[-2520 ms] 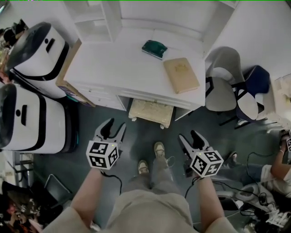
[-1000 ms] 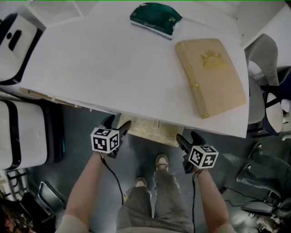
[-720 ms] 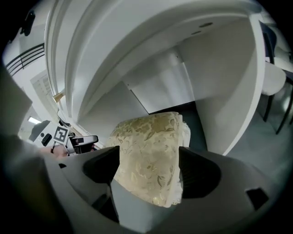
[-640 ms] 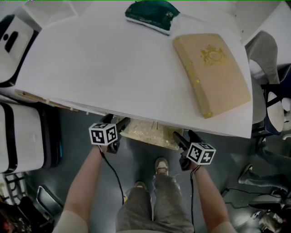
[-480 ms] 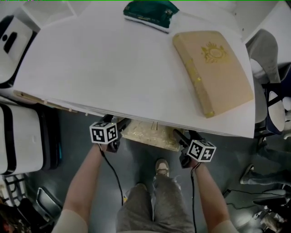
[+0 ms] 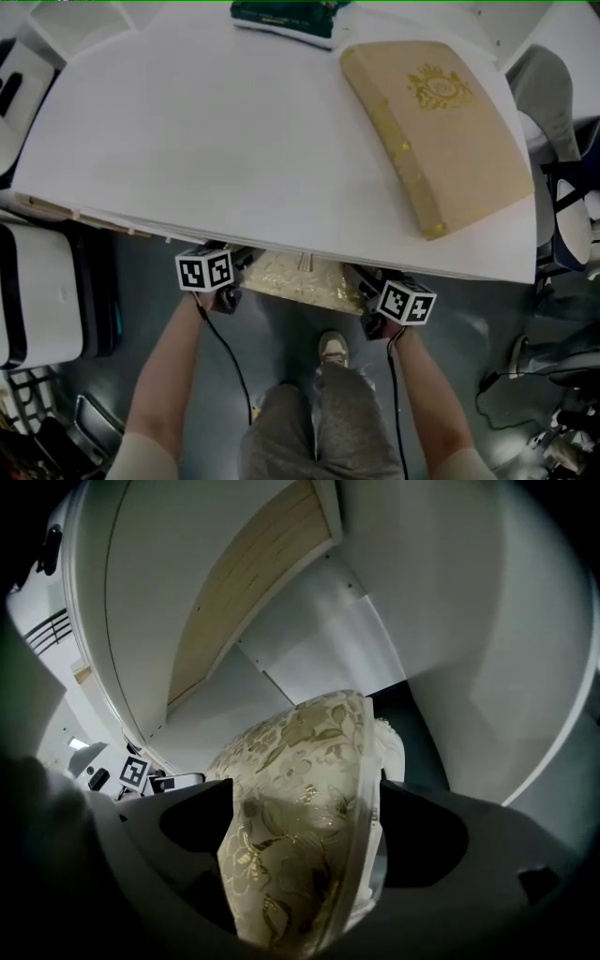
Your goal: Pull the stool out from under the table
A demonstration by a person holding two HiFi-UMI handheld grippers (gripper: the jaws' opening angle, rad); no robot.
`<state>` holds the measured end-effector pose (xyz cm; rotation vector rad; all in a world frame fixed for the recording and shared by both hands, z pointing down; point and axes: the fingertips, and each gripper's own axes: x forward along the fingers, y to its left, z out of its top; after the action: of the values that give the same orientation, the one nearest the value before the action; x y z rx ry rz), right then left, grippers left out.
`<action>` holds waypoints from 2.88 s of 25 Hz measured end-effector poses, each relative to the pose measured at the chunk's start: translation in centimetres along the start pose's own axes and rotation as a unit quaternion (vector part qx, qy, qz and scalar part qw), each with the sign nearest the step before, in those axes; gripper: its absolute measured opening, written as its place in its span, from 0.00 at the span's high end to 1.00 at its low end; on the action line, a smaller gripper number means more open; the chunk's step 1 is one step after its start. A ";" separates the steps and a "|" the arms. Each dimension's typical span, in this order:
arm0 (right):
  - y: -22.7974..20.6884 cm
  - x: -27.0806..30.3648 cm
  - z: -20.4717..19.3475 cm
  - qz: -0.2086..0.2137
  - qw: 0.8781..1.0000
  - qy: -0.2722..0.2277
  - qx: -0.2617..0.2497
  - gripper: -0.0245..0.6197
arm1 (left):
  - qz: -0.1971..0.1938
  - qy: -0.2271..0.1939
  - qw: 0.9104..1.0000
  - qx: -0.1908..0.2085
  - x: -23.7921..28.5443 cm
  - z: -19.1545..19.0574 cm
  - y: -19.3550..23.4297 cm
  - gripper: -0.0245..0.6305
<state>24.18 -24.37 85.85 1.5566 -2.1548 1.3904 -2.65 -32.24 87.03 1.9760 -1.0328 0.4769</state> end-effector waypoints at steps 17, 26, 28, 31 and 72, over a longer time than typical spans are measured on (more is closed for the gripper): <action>-0.4 0.8 -1.1 -0.007 0.999 0.026 0.044 0.20 | -0.050 0.079 0.995 -0.025 0.7 -1.2 -0.4 0.24; 1.5 -3.8 -1.3 -0.023 0.999 0.027 0.028 0.21 | -0.055 0.081 0.994 -0.050 -2.6 -3.4 -3.0 0.24; 2.5 -5.4 -1.4 -0.023 0.999 0.035 0.023 0.21 | -0.056 0.078 0.994 -0.056 -4.2 -3.8 -4.0 0.24; 4.3 -7.8 -1.5 -0.018 0.999 0.047 0.018 0.21 | -0.053 0.073 0.994 -0.063 -7.0 -4.2 -5.5 0.24; 48.1 -0.8 -23.0 0.292 0.831 0.354 -0.316 0.21 | 0.255 -0.250 0.853 -0.380 -56.0 -28.2 5.6 0.24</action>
<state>-22.91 -5.17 69.98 0.0906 -2.2559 0.9411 -38.88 16.34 70.18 1.0994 -1.7590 -0.2040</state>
